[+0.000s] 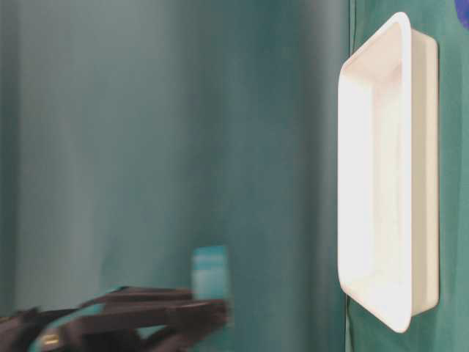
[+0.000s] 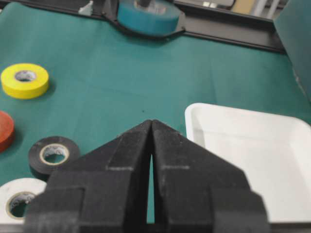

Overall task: Pick up the tape from a random location and place it into the white case.
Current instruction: 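Close the left gripper on the teal roll and lift it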

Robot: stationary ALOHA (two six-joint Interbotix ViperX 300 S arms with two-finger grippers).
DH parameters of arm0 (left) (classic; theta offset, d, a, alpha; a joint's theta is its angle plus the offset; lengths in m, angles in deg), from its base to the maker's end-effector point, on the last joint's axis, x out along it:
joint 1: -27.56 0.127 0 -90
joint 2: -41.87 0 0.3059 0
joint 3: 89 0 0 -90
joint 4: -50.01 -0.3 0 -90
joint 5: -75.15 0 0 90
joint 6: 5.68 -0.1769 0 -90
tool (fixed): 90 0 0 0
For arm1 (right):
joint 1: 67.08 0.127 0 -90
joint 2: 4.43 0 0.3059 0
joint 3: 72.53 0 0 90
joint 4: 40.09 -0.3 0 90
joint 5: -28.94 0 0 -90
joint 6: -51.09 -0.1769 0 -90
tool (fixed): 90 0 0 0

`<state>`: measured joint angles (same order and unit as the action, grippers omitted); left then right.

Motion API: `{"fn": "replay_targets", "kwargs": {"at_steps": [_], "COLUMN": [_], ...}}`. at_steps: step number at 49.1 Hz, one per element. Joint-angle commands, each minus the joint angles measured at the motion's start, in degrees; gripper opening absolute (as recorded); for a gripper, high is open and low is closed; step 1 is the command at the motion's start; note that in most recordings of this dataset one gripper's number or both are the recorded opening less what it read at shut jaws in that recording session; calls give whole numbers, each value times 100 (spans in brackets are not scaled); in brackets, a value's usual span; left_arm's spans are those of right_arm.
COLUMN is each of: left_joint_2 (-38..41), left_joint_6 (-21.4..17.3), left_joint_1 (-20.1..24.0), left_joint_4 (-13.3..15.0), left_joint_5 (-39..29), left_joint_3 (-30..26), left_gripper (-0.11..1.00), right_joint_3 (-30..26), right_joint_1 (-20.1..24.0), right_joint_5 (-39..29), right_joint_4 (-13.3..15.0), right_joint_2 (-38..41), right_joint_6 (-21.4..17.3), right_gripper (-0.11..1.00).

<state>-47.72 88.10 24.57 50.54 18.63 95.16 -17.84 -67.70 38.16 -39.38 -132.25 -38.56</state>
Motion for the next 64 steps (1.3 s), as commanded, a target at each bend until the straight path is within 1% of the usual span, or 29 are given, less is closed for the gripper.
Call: {"fn": "replay_targets", "kwargs": {"at_steps": [1,10,64], "left_joint_2": [-193,-202,-202], "left_joint_6": [-9,-18,-9], "left_joint_1": [-26,-44,-44], "left_joint_4": [-26,-26,-26], "left_joint_5": [-202,-439,-448], "left_joint_3": [-308,-519,-501], "left_gripper": [22,22,22], "right_joint_3": [-97,-97,-97], "right_joint_1": [-9,-9,0], "right_joint_5": [35,35,26], "right_joint_4": [9,9,9], "right_joint_2": [9,18,18], "right_joint_6": [-9,-9,-9], "right_gripper": [0,0,0]}}
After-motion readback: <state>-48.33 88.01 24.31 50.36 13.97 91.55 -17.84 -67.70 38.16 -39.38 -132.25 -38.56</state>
